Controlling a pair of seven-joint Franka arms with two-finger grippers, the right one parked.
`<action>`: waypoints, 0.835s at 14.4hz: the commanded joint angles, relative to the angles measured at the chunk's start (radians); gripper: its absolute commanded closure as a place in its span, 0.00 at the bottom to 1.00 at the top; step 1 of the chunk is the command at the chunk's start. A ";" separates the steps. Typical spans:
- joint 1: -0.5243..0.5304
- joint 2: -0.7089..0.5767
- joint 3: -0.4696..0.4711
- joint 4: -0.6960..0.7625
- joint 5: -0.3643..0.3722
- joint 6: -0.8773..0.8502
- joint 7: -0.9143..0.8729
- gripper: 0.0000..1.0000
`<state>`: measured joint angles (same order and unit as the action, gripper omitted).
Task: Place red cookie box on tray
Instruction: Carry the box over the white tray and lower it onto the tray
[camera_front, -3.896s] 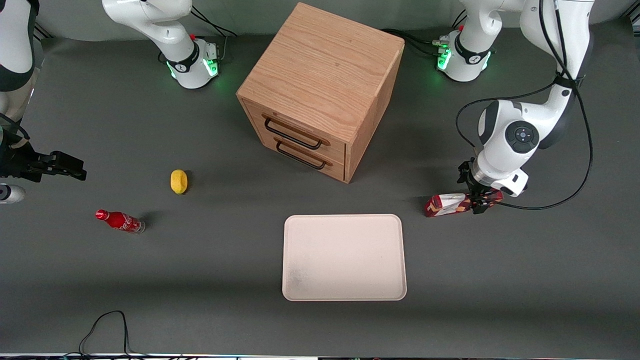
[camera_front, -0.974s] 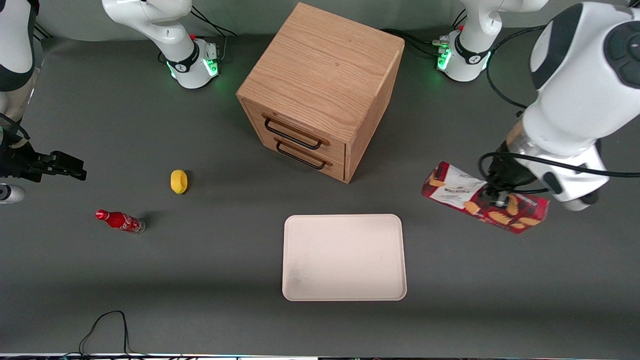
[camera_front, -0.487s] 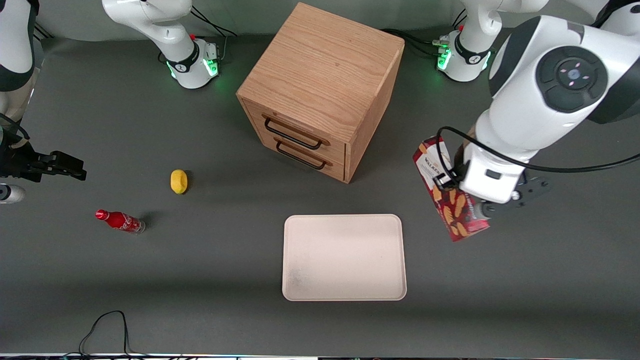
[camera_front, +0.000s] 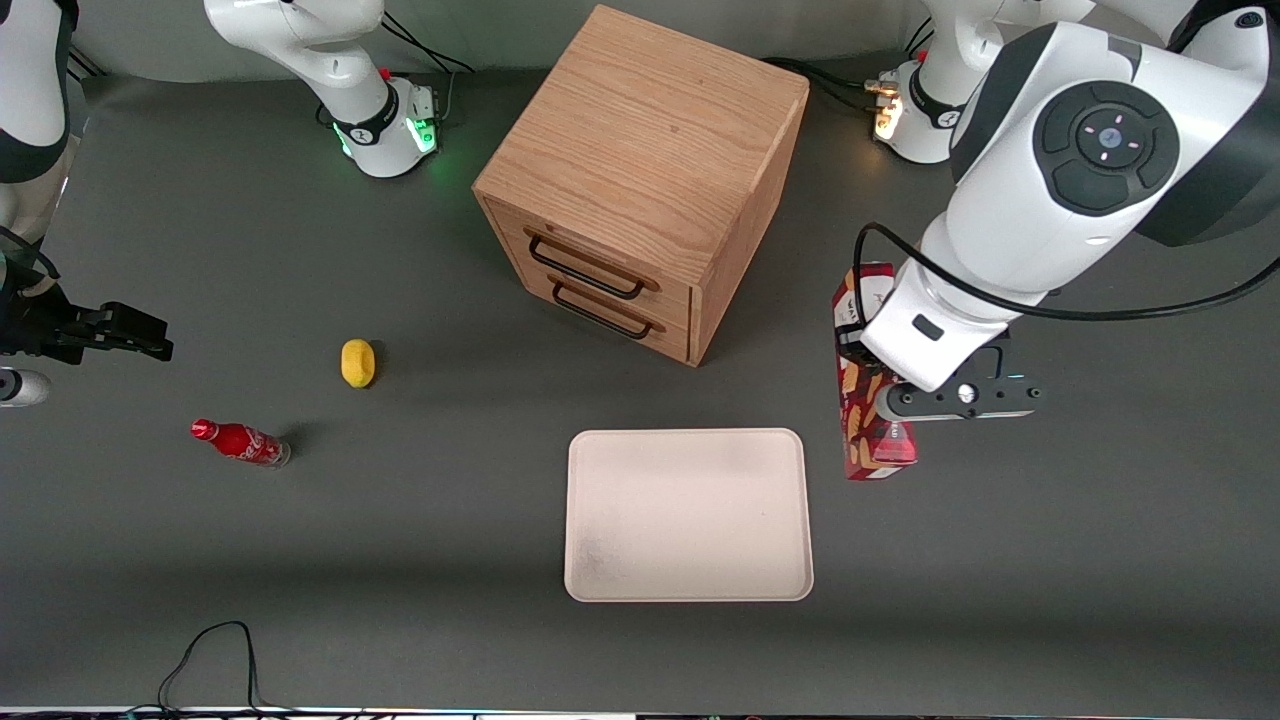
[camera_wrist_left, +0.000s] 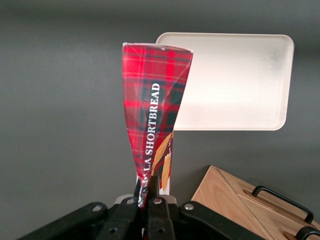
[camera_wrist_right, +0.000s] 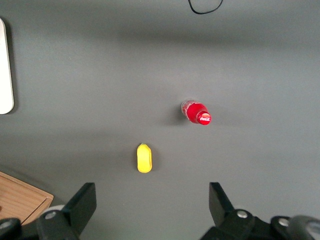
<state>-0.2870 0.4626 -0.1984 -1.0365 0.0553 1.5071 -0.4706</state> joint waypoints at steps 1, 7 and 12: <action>-0.032 0.051 0.002 0.047 -0.002 0.018 0.033 1.00; -0.026 0.177 0.004 0.039 -0.002 0.131 0.044 1.00; -0.021 0.287 0.011 -0.040 0.004 0.323 0.055 1.00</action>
<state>-0.3060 0.7384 -0.1943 -1.0458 0.0557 1.7673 -0.4353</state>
